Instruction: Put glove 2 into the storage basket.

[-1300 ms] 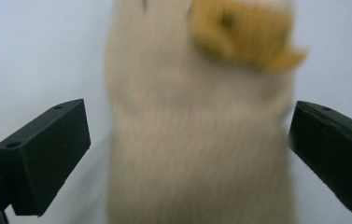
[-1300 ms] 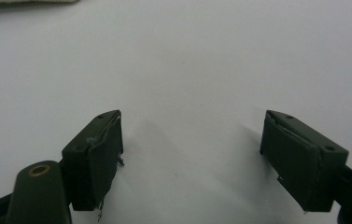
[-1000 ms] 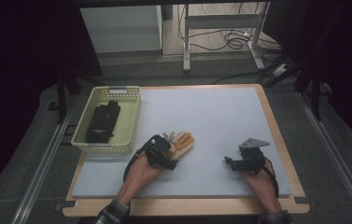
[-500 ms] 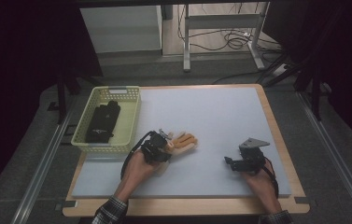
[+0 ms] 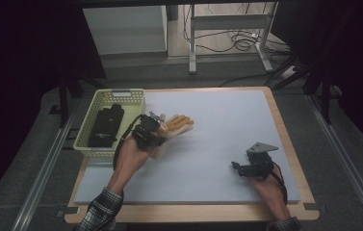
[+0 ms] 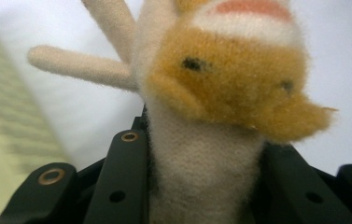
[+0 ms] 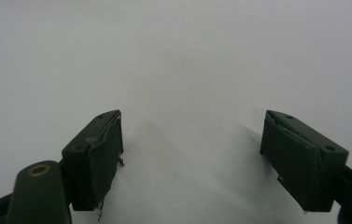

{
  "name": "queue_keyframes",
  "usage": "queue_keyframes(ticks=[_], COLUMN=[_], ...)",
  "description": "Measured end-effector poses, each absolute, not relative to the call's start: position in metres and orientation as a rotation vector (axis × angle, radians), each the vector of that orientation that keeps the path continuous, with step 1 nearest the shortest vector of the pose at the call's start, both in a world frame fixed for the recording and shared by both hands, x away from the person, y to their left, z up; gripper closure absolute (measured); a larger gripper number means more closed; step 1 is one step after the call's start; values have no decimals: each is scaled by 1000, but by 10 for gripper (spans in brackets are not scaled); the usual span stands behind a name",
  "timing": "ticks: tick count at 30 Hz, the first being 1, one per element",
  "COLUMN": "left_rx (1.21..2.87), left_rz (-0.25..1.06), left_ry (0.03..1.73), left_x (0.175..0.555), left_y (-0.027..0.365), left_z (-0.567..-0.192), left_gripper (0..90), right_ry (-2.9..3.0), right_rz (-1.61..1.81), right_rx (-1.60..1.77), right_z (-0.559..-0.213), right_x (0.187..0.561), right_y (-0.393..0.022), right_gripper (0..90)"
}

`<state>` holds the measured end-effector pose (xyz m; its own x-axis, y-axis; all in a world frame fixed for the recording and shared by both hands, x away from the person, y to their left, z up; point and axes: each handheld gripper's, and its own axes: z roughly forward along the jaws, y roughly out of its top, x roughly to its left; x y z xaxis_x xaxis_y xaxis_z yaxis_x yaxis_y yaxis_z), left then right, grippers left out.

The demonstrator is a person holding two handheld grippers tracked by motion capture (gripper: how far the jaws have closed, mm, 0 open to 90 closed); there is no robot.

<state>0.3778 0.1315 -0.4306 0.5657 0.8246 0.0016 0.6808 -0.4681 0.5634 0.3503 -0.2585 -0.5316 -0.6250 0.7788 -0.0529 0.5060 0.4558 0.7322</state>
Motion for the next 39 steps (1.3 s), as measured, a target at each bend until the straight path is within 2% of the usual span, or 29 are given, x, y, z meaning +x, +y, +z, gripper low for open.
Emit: queue_keyframes(ticks=[12,18,22,29,39], left_rx=[2135,2085,2079,2094,2134], left_rz=[535,584,570,533,473], left_ry=[1471,1629,1695,1773,1752], left_x=[408,421,431,451,470], left_y=[207,242,257,265,243], left_z=[-394,-397,-410,-443,-473], left_gripper=[667,663,657,651,637], right_ry=[2327,2327,2327,2327,2327], right_rz=[985,985,984,985,985], right_rx=[1084,1084,1084,1084,1084], right_z=[-532,-532,-532,-532,-532], right_x=[350,350,350,350,350], right_y=[-258,-258,-258,-258,-258], right_gripper=[208,208,208,208,208])
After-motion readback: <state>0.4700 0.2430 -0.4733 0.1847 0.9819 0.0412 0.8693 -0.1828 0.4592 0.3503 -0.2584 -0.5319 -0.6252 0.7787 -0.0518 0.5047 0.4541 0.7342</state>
